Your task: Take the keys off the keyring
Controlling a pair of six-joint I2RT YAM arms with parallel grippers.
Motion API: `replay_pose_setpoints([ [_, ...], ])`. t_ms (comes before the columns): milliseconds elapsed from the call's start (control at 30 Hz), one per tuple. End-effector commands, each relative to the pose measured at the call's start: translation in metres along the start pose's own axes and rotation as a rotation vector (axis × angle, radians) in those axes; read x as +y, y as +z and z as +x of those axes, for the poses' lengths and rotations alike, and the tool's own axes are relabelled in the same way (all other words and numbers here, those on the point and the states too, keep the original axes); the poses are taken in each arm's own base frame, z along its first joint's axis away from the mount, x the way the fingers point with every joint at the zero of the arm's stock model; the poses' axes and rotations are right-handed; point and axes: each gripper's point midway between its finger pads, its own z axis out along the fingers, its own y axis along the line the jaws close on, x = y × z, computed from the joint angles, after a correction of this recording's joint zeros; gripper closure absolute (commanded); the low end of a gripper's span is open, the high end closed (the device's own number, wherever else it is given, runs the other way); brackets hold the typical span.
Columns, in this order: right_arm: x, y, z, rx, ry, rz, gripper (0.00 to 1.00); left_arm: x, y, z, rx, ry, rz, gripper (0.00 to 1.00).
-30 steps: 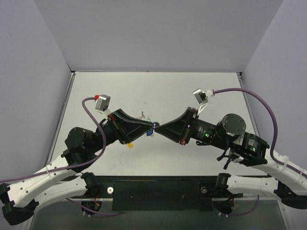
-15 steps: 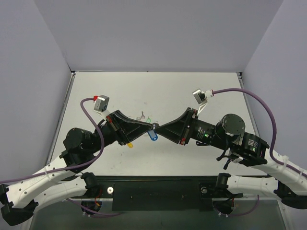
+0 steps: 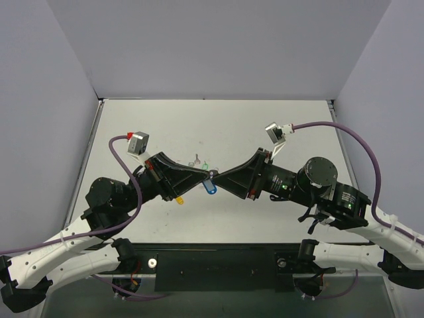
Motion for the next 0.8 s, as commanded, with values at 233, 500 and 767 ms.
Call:
replay_pose_setpoints([
  [233, 0.0189, 0.0046, -0.0172, -0.047, -0.012, -0.053, 0.81, -0.0178, -0.0011, -0.0075, -0.018, 0.013, 0.053, 1.00],
  [500, 0.0196, 0.0027, -0.0192, -0.055, -0.017, -0.054, 0.88, -0.0160, -0.0022, -0.0062, -0.013, 0.011, 0.043, 1.00],
  [767, 0.0226, 0.0006, -0.0224, -0.064, -0.020, -0.061, 0.84, -0.0152, -0.0022, -0.0059, -0.010, 0.012, 0.037, 1.00],
])
